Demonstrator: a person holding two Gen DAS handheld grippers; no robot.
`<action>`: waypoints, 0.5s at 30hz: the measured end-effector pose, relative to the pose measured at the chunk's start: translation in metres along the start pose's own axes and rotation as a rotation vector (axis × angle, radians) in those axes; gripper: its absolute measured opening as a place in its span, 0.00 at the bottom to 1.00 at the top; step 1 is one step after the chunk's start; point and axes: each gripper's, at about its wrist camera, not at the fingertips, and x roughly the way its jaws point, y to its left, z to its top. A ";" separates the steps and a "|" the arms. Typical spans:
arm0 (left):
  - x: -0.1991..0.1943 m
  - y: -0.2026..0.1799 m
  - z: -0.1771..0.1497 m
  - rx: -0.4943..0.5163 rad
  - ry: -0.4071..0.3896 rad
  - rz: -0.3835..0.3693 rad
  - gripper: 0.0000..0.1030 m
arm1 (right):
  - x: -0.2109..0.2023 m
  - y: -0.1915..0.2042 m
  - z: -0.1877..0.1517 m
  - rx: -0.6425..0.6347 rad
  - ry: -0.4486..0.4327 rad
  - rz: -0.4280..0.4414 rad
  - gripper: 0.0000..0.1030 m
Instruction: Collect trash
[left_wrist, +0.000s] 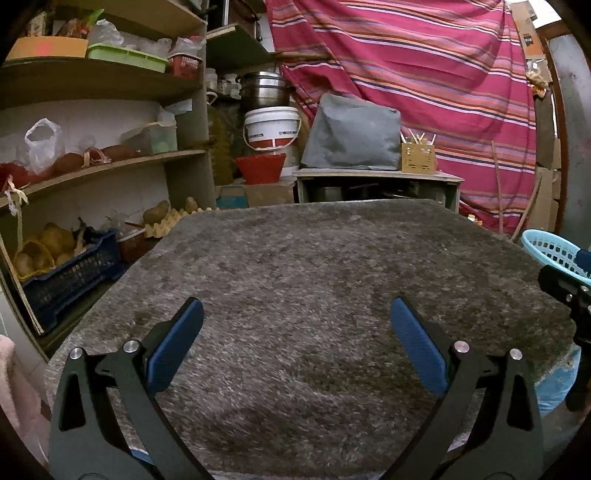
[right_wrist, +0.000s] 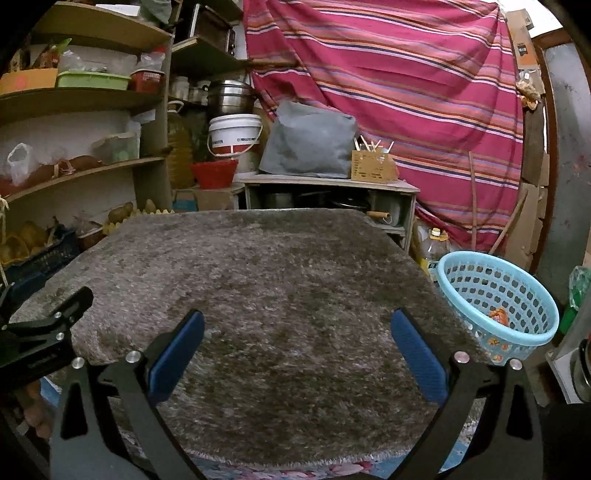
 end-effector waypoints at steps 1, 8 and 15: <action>0.000 0.000 0.000 0.000 0.000 0.001 0.95 | 0.000 0.001 0.000 -0.002 -0.003 -0.001 0.96; -0.004 -0.001 0.000 0.013 -0.020 0.015 0.95 | -0.001 0.003 0.001 -0.006 -0.014 0.002 0.96; -0.005 0.000 0.001 0.008 -0.032 0.023 0.95 | -0.001 0.003 0.001 -0.002 -0.014 0.006 0.96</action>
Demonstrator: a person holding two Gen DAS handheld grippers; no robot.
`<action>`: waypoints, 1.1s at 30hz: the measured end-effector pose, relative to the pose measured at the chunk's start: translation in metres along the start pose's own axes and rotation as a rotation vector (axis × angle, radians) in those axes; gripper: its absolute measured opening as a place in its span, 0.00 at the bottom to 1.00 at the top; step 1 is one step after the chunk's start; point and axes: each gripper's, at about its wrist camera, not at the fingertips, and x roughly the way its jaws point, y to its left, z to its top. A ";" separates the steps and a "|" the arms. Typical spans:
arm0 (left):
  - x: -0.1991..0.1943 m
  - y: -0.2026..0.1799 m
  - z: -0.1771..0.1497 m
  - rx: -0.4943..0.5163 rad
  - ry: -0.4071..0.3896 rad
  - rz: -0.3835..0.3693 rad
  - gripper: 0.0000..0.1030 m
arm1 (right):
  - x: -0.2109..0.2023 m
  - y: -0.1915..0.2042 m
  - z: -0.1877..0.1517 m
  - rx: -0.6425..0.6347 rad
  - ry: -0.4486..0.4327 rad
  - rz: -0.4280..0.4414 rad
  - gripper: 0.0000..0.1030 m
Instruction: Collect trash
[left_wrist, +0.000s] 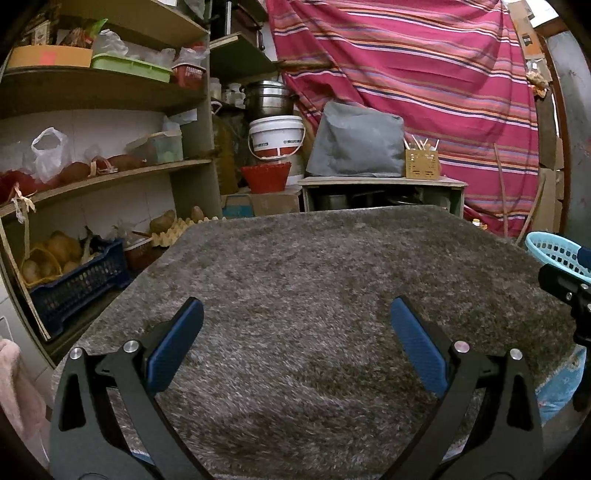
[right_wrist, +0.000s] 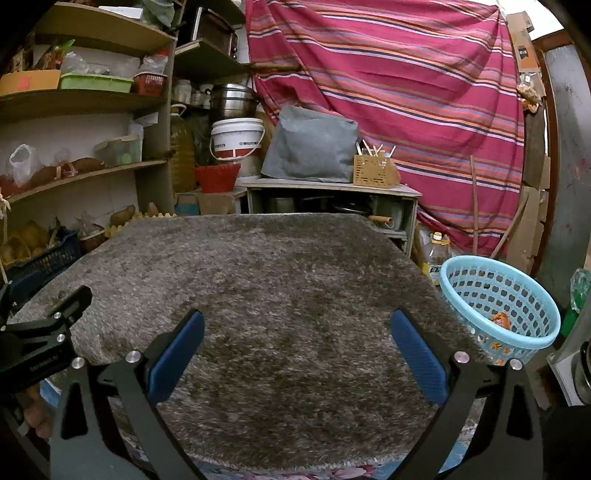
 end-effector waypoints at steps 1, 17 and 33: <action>0.000 0.000 0.000 -0.002 0.000 0.000 0.95 | 0.000 0.000 0.000 0.003 0.001 0.000 0.96; 0.000 0.000 0.001 -0.002 -0.003 0.010 0.95 | 0.003 -0.006 0.000 0.023 -0.001 0.006 0.96; -0.002 0.001 0.000 0.002 -0.008 0.024 0.95 | 0.002 -0.010 0.000 0.027 -0.005 -0.005 0.96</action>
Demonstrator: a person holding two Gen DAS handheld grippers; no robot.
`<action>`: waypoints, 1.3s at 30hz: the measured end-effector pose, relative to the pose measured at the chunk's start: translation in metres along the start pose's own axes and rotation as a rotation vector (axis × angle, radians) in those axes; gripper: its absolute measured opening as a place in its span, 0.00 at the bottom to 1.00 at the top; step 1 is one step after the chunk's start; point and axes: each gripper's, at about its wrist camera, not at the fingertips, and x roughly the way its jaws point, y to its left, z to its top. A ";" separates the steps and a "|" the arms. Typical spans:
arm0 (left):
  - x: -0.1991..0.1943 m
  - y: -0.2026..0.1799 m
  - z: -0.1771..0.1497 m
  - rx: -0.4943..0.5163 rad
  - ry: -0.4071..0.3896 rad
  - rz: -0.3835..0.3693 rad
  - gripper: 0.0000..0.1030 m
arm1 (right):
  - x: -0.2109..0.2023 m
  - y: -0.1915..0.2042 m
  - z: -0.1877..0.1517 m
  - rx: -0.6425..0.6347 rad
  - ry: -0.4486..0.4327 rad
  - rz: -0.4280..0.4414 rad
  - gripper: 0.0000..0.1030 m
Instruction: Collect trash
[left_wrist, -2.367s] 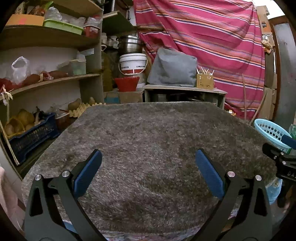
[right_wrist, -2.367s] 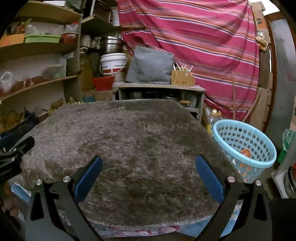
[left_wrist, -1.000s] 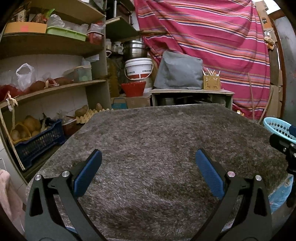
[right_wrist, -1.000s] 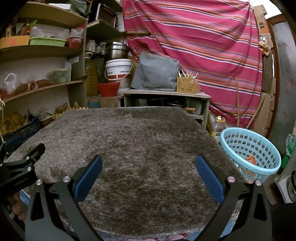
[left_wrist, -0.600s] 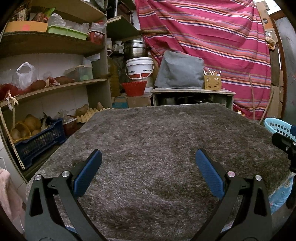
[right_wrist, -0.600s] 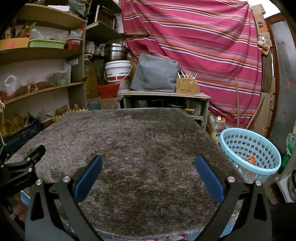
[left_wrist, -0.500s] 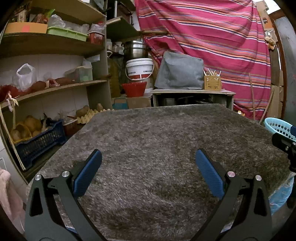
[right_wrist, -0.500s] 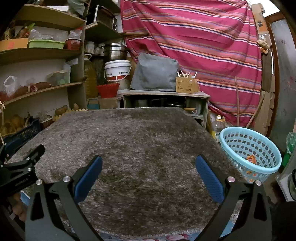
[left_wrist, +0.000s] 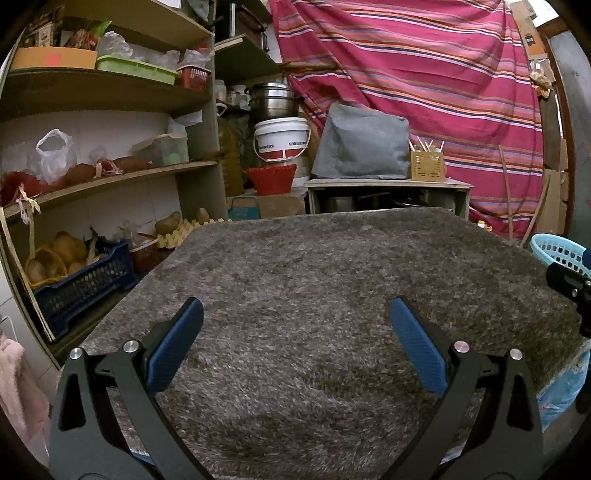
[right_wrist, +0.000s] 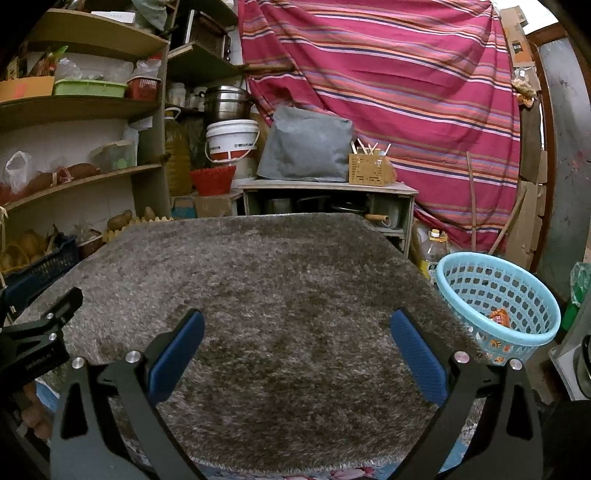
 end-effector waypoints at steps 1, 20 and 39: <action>0.000 0.000 0.000 -0.001 0.001 0.001 0.95 | 0.000 0.000 0.000 0.001 -0.001 0.001 0.96; -0.003 0.000 0.002 0.000 -0.005 0.001 0.95 | 0.000 -0.001 0.001 -0.007 -0.010 -0.005 0.96; -0.004 0.000 0.002 0.008 -0.025 -0.002 0.95 | -0.001 -0.003 0.003 -0.012 -0.017 -0.007 0.96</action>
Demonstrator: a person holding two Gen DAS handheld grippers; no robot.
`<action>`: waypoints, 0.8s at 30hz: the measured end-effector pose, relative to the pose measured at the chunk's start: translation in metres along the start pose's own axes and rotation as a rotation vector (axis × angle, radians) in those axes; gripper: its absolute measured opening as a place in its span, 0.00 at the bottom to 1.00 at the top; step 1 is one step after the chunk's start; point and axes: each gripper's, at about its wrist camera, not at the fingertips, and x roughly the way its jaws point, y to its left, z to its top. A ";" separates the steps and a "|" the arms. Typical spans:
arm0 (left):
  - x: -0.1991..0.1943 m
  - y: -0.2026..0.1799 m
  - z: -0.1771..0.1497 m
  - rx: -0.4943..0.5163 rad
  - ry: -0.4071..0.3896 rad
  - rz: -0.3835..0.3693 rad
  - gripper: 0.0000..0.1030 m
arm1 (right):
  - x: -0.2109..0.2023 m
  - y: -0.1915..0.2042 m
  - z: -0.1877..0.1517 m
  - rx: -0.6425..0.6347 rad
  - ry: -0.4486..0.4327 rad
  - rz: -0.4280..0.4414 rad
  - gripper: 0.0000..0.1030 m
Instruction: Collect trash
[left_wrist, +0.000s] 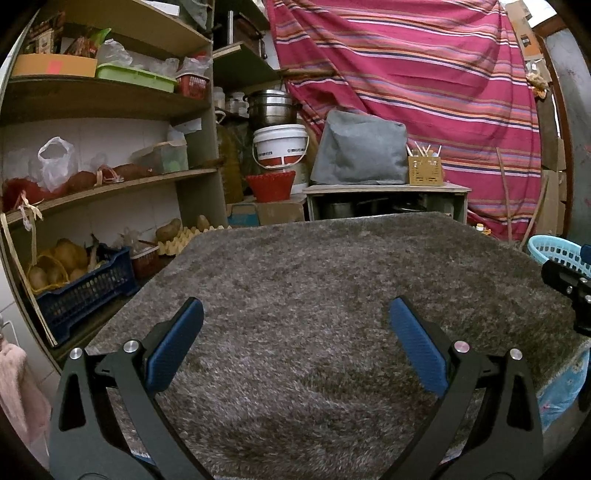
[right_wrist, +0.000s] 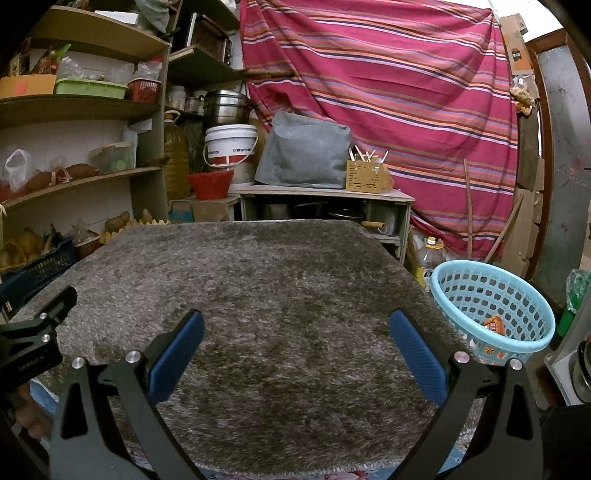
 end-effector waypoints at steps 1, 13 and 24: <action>0.000 0.000 0.000 -0.001 0.001 0.000 0.95 | 0.000 0.000 0.000 0.000 -0.001 0.001 0.96; 0.000 0.000 -0.001 0.000 0.000 -0.001 0.95 | -0.001 -0.001 0.000 -0.001 -0.002 0.001 0.96; -0.001 0.001 0.000 -0.001 -0.003 0.000 0.95 | -0.001 0.001 -0.001 -0.002 -0.002 0.000 0.96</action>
